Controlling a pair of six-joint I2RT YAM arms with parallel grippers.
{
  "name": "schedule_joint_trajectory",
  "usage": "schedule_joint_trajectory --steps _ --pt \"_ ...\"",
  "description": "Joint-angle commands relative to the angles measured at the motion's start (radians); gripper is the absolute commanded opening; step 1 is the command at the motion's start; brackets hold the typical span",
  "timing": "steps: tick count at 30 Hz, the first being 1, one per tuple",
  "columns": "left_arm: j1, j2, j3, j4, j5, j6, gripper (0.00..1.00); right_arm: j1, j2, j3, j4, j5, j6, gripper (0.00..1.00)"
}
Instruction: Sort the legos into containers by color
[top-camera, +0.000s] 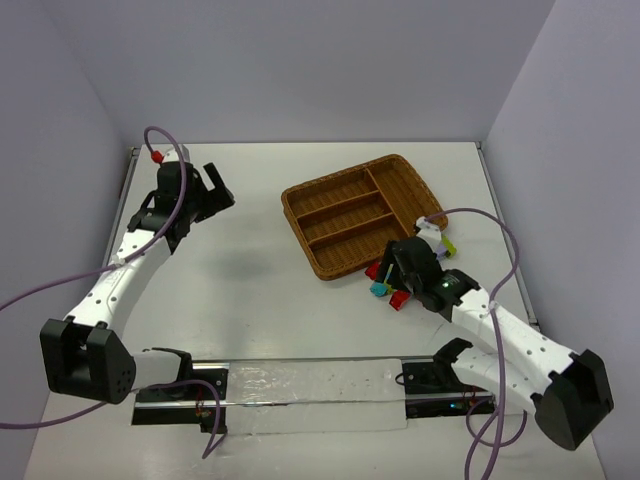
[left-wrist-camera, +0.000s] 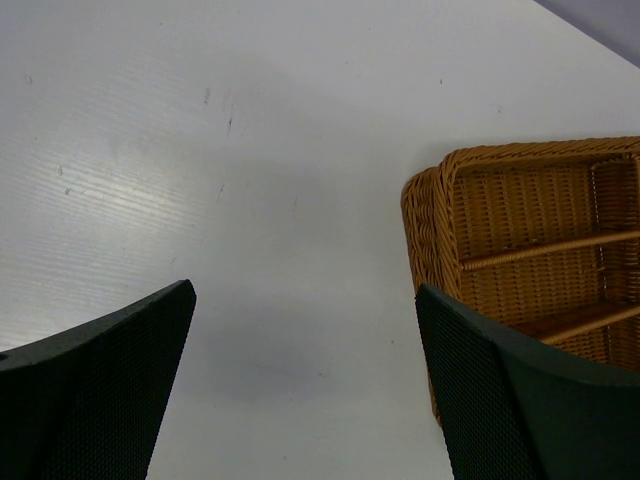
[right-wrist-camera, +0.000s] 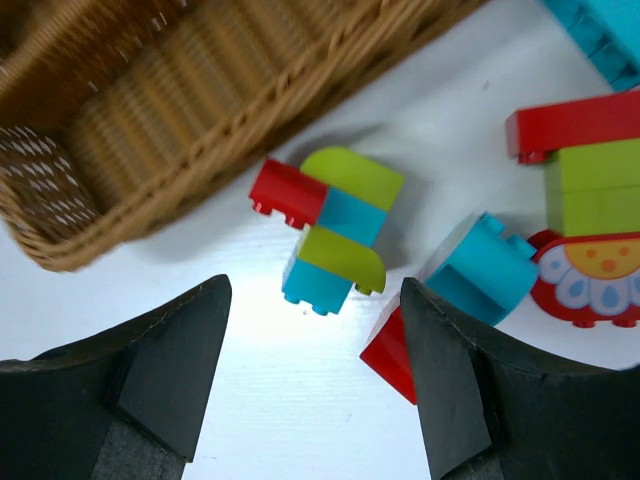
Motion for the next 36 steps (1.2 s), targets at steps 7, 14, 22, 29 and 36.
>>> schedule_joint_trajectory --steps 7,14,22,29,36 --pt "-0.015 0.019 0.043 0.018 0.001 -0.012 0.99 0.100 0.098 -0.001 0.090 0.076 0.005 0.80" --pt "-0.021 0.027 0.043 0.010 -0.005 -0.015 0.99 0.100 0.207 0.058 0.100 0.097 -0.054 0.80" --pt "-0.021 0.025 0.038 0.007 -0.019 -0.015 0.99 0.102 0.255 0.058 0.091 0.079 0.000 0.72" --pt "-0.021 0.031 0.046 0.000 -0.020 -0.013 0.99 0.102 0.348 0.092 0.065 0.114 0.019 0.73" --pt "-0.022 0.020 0.039 -0.005 -0.032 -0.012 0.99 0.107 0.394 0.113 0.103 0.074 -0.027 0.86"
